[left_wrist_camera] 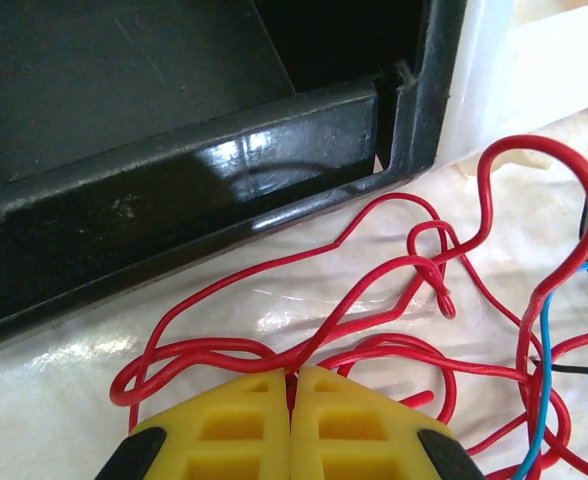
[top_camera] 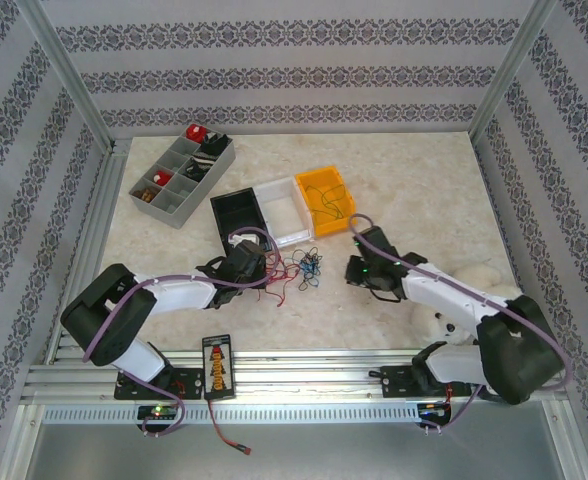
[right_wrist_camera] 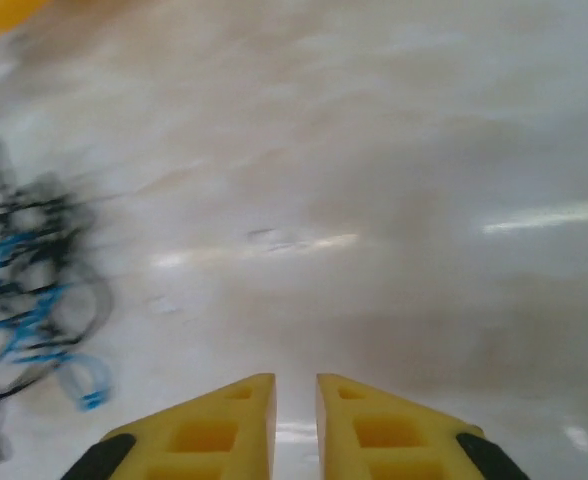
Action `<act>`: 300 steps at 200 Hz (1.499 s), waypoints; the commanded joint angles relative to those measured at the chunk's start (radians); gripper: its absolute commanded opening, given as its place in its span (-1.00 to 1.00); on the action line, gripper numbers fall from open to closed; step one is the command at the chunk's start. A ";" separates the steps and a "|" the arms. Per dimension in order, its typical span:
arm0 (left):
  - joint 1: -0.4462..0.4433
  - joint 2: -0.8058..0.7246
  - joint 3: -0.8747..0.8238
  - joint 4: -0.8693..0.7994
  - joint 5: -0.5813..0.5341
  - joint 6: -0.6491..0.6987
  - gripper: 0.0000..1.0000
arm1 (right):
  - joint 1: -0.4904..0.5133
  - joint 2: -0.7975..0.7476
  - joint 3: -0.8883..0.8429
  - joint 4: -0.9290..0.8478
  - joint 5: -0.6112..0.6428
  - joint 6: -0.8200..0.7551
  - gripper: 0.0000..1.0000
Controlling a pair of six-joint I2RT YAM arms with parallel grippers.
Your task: Untangle the cables
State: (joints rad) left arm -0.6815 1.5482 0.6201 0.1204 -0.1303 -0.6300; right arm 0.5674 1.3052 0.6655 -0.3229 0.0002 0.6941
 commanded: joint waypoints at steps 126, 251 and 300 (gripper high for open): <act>-0.007 0.026 -0.010 -0.050 0.046 0.046 -1.00 | 0.199 0.333 0.300 0.034 0.061 -0.140 -0.23; -0.007 0.033 0.012 -0.179 -0.106 -0.022 -1.00 | 0.121 0.255 0.156 0.016 0.216 0.069 -1.00; -0.007 0.037 0.022 -0.234 -0.144 -0.049 -1.00 | -0.053 0.142 -0.010 0.041 0.145 0.227 -1.00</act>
State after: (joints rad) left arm -0.6926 1.5566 0.6510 0.0521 -0.1875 -0.6556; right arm 0.5762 1.4925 0.7227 -0.2569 0.1337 0.8154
